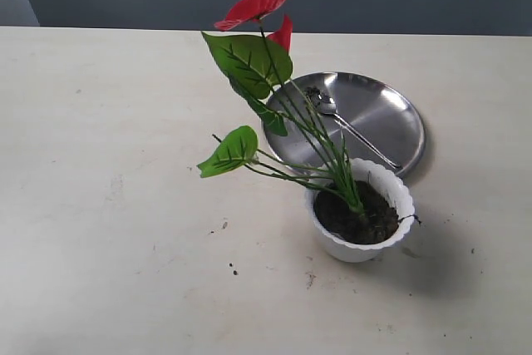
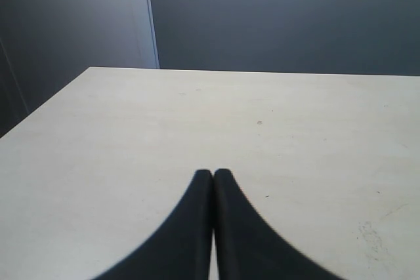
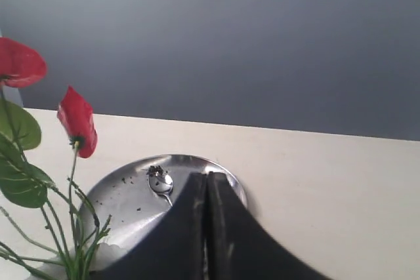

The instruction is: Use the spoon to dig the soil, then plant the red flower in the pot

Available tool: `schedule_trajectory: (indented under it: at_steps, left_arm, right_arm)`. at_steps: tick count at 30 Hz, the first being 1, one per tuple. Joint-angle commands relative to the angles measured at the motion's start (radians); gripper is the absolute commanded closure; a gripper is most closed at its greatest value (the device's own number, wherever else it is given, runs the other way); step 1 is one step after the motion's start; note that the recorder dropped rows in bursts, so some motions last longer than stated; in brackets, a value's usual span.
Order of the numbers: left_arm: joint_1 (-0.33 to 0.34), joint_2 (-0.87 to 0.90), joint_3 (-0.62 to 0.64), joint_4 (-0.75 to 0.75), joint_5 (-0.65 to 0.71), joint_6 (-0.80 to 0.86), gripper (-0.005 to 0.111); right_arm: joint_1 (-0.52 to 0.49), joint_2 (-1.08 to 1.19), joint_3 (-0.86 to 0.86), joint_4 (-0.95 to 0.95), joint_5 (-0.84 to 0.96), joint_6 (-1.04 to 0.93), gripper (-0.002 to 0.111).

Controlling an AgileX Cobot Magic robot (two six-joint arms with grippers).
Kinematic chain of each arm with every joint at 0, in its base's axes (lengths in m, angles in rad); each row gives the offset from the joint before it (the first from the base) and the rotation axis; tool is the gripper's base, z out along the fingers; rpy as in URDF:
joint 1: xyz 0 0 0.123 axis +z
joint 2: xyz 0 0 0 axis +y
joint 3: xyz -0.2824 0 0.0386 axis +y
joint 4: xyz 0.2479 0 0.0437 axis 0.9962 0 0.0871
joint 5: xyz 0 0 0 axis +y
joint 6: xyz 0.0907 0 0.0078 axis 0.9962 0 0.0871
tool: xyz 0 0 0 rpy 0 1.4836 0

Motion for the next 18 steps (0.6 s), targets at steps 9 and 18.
schedule_trajectory:
  at_steps: [9,18]
  left_arm:
    - [0.001,-0.002,0.004,-0.001,0.002,-0.002,0.106]
    - [0.001,-0.002,0.004,-0.001,0.002,-0.002,0.106]
  right_arm:
    - [-0.048,-0.188,0.098,-0.016,0.081,-0.050,0.109]
    - [-0.202,-0.241,0.197,0.041,0.112,-0.067,0.109]
